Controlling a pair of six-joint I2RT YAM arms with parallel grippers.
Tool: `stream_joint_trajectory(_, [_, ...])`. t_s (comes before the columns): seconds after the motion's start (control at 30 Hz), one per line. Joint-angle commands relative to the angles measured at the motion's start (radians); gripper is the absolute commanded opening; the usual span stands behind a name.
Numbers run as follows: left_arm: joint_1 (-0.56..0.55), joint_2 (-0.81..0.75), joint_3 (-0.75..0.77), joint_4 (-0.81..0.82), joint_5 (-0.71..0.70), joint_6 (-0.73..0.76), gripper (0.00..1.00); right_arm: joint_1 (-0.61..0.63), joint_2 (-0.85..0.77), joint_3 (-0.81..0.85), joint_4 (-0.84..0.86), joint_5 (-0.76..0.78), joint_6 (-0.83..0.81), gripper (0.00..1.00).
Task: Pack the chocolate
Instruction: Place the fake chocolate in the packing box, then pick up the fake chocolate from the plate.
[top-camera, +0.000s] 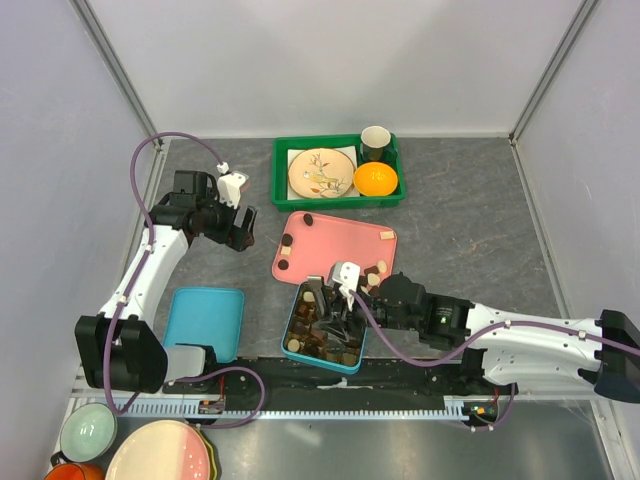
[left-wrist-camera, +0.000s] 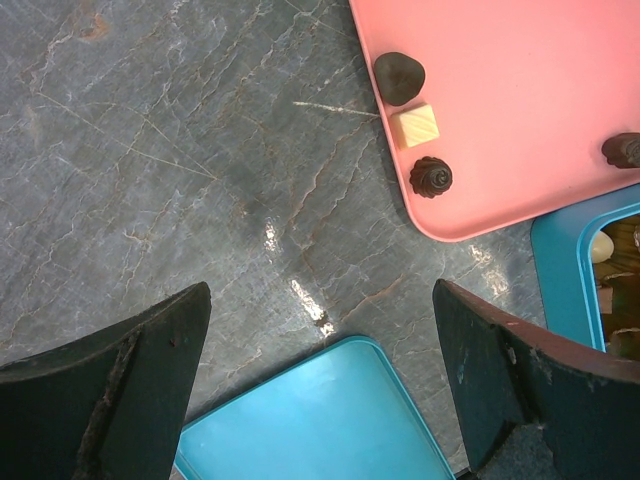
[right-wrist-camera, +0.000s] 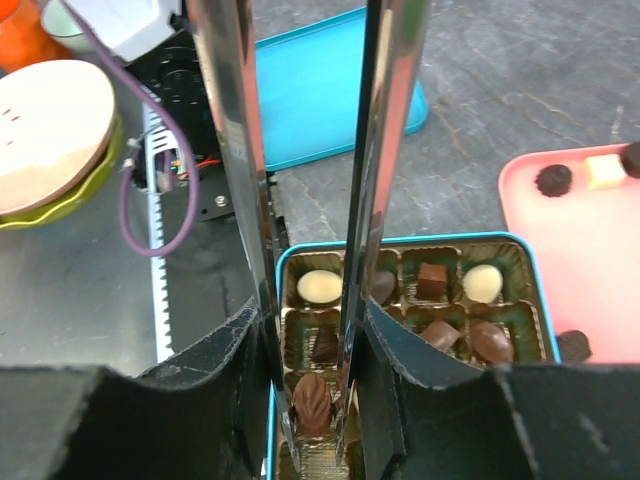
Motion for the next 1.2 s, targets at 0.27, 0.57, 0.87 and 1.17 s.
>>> stream_joint_trajectory(0.27, [0.006, -0.039, 0.0, 0.002, -0.004, 0.04, 0.99, 0.009, 0.014, 0.068, 0.009, 0.027, -0.015, 0.42])
stream_joint_trajectory(0.57, [0.005, -0.046, -0.005, 0.005, 0.002, 0.032, 0.99, -0.002, -0.015, 0.081, 0.08, 0.298, -0.1, 0.41])
stream_joint_trajectory(0.87, [0.006, -0.042, -0.012, 0.005, 0.003, 0.03, 0.99, -0.307, 0.336, 0.265, 0.398, 0.199, -0.154, 0.36])
stream_joint_trajectory(1.17, [0.011, -0.043, -0.008, 0.005, 0.003, 0.036, 0.99, -0.448, 0.814, 0.53, 0.613, 0.181, -0.111, 0.42])
